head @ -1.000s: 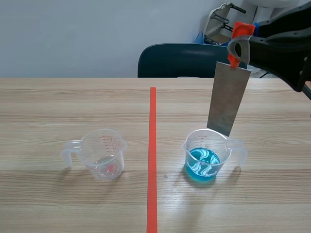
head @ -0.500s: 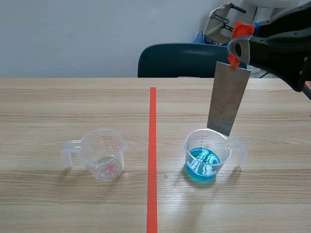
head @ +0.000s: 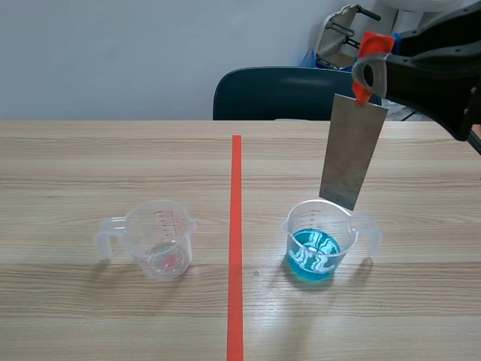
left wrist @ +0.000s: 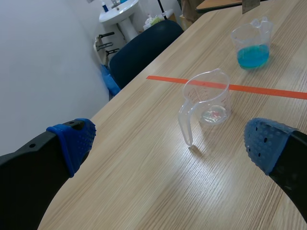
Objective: Do the redox reaction experiment
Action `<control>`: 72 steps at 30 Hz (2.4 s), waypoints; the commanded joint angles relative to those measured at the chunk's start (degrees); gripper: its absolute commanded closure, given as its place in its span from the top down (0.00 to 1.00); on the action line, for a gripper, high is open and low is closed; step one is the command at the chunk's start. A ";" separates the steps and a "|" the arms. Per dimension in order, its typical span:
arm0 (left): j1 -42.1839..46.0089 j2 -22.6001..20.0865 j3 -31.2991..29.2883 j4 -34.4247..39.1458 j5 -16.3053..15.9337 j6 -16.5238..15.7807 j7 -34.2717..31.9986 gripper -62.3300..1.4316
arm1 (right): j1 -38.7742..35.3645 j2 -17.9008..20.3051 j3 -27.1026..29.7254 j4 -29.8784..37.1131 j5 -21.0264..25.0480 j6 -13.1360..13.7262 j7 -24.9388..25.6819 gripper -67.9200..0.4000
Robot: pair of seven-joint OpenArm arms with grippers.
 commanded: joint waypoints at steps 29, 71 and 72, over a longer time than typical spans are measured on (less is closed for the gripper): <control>-0.15 0.46 0.07 0.59 -0.20 -0.15 1.40 1.00 | 0.42 0.61 -0.04 0.55 -0.24 0.35 0.90 0.02; -42.88 9.99 22.86 18.34 17.09 -17.16 28.85 0.07 | 0.87 0.61 -2.25 0.87 -0.26 0.35 0.85 0.02; -44.61 11.02 24.92 18.53 16.85 -17.16 30.77 0.07 | 0.87 0.61 -2.25 0.87 -0.24 0.35 0.85 0.02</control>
